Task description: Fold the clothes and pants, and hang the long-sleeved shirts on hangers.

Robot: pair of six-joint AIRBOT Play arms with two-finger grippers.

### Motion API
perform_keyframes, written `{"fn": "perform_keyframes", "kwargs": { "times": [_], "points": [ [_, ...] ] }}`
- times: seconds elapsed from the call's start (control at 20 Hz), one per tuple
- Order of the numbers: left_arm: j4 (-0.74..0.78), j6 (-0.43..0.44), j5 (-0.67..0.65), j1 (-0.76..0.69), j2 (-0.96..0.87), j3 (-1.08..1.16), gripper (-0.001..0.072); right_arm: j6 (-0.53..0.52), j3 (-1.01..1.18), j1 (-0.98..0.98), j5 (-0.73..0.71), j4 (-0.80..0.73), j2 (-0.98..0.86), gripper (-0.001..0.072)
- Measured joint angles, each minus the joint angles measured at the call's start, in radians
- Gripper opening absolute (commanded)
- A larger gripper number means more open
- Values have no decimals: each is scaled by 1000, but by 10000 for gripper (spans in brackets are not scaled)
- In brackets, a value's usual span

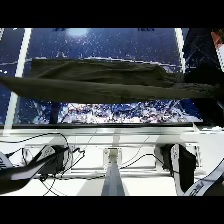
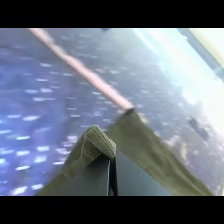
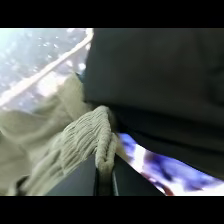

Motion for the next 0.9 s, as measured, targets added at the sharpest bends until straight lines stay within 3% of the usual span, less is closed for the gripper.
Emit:
{"fn": "perform_keyframes", "kwargs": {
  "times": [0.2, 0.45, 0.9],
  "points": [
    [-6, -57, 146, -191, -181, 108, 14, 1, 31, 86, -145, 94, -183, 32],
    [-7, -128, 227, -259, -337, 258, 14, 20, 175, 234, -348, 107, -432, 32],
    [-9, -187, 281, -283, -475, 362, 15, 128, 555, 344, -325, 106, -887, 32]
  ]
}}
